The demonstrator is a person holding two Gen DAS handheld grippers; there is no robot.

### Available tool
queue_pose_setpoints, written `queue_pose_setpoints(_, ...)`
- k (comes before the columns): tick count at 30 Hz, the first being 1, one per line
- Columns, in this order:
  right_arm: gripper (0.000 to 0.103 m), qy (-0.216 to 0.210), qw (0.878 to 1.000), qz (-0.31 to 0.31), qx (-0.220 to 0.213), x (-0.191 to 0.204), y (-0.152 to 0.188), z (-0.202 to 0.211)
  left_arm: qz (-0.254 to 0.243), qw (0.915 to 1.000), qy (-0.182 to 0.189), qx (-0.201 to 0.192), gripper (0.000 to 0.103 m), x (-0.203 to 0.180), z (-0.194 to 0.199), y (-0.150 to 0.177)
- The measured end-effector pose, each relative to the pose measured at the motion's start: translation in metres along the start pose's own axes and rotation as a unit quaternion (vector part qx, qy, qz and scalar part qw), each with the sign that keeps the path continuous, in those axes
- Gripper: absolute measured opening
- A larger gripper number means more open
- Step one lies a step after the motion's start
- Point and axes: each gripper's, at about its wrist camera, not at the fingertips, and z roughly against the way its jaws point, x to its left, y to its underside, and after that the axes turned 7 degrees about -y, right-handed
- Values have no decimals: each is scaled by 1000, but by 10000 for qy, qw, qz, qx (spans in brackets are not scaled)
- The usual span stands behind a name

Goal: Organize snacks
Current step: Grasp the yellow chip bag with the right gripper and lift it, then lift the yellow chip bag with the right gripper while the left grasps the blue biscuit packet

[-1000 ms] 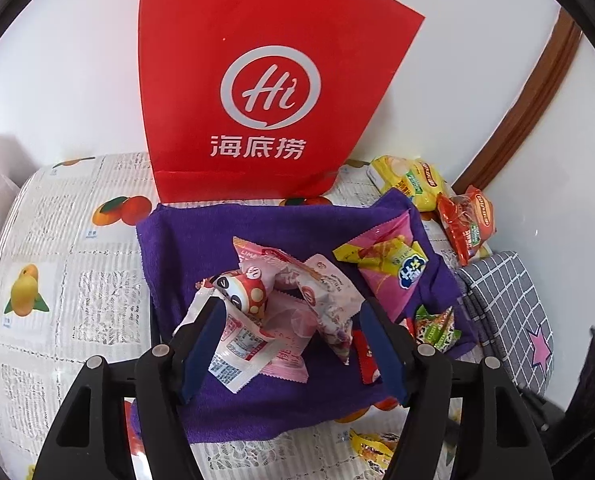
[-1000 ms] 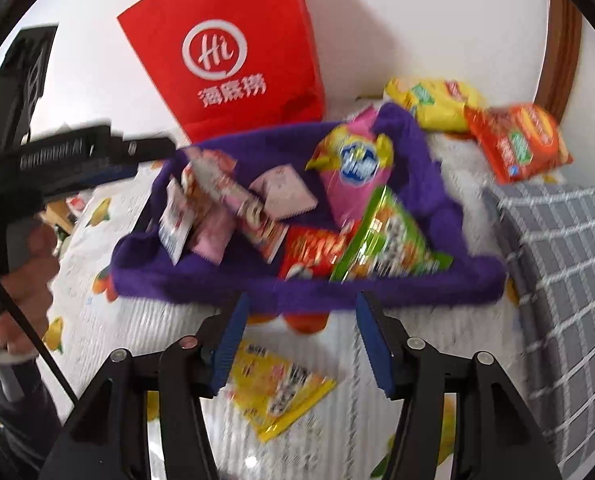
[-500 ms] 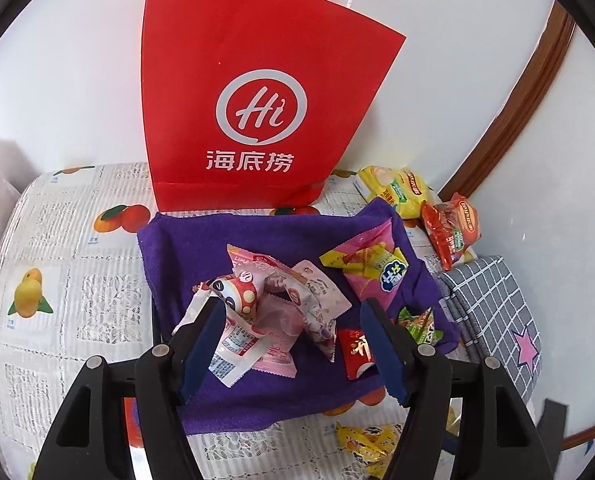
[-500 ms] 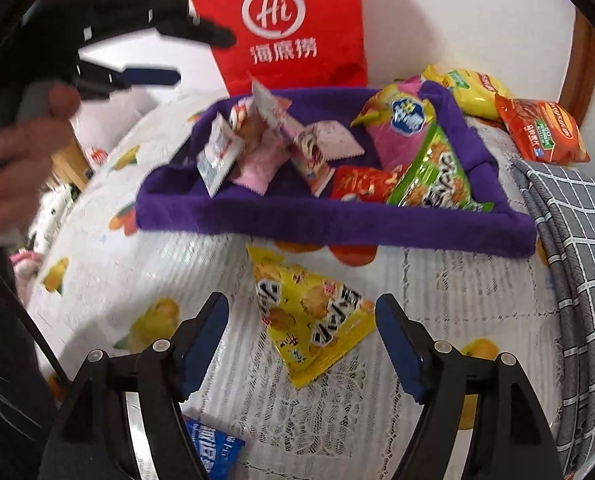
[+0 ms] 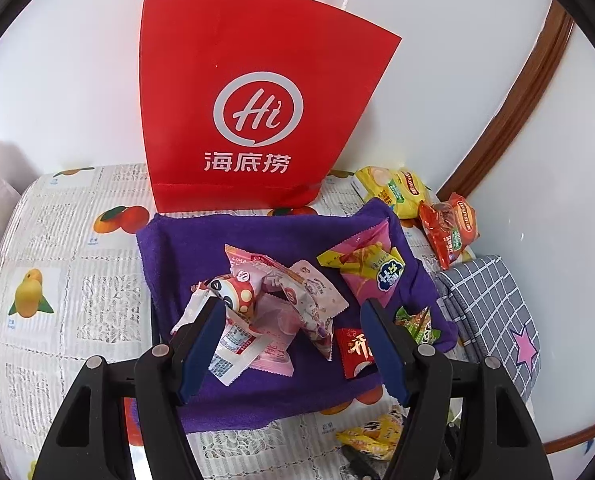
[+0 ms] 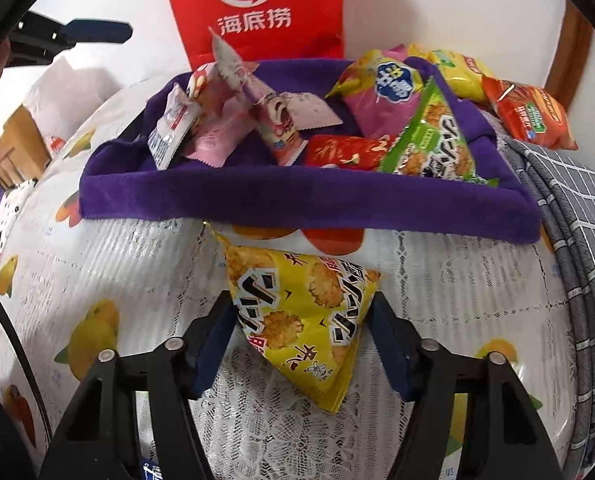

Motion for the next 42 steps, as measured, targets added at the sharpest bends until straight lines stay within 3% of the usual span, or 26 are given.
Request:
queue_pose_setpoints(2,55,-34,9999,-97,-36,-6,1,3,-5,10000,-39,2,68,-1,-1,1)
queue_pose_setpoints(10,54,149,9990,-156,-384,-25,13,40,-291,9993,-238,44,68,-18,4,13)
queue_pose_setpoints(14,54,178,9984,-268,-457,-34,19,56,-379,9990,-230,71,68,-22,13,39)
queue_pose_setpoints(18,54,324,9973,-419,-513,-42,28,68,-459,9978,-331,339,68,-21,13,72)
queue_pose_setpoints(28,54,235,9927,-976,-674,-62,60,105,-470,9931,-471,964,68,-12,19,163)
queue_pose_setpoints(35,54,110,9920,-981,-784,-61,80,122,-166,9925,-69,1210,68,-10,32,215)
queue_pose_setpoints(42,54,55,9901,-1141,-815,-73,97,134,-344,9935,50,1080,75,-41,37,241)
